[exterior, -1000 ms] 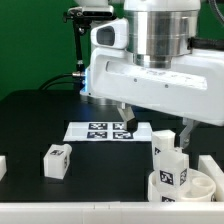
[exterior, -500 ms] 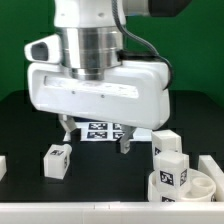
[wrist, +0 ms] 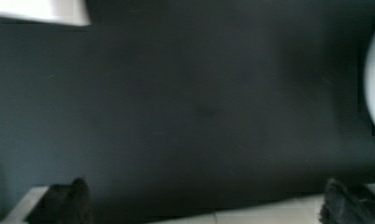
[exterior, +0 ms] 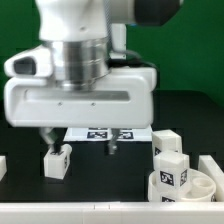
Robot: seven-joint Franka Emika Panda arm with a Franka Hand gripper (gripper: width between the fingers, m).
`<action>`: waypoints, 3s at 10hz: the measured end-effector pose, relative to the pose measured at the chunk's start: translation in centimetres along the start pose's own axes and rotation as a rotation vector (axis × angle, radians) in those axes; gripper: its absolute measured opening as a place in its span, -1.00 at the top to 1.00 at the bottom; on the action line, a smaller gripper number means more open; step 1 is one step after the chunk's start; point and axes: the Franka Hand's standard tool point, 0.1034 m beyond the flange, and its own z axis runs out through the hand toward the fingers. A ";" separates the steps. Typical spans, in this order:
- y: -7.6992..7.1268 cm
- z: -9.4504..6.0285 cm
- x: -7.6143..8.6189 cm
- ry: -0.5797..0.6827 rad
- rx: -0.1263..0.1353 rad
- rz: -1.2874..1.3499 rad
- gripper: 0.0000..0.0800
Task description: Assemble stool
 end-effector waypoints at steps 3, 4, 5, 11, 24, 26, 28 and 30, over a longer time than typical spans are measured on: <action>0.0 0.4 -0.5 -0.014 0.003 -0.047 -0.62; 0.2 0.5 -0.8 -0.046 0.011 -0.029 -0.62; 1.0 0.4 -0.9 -0.121 0.026 0.002 -0.62; 2.4 2.1 -3.6 -0.615 0.079 0.052 -0.62; 3.3 6.2 -9.2 -1.023 0.057 0.261 0.13; 2.9 5.1 -8.4 -0.998 0.052 0.257 0.21; 0.6 -0.5 -6.3 -0.924 0.040 0.211 0.21; 0.1 -3.1 -3.6 -0.724 0.020 0.128 0.21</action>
Offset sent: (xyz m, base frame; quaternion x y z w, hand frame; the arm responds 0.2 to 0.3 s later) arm 0.0000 0.0000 0.0000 0.0000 0.0000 0.0000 1.0000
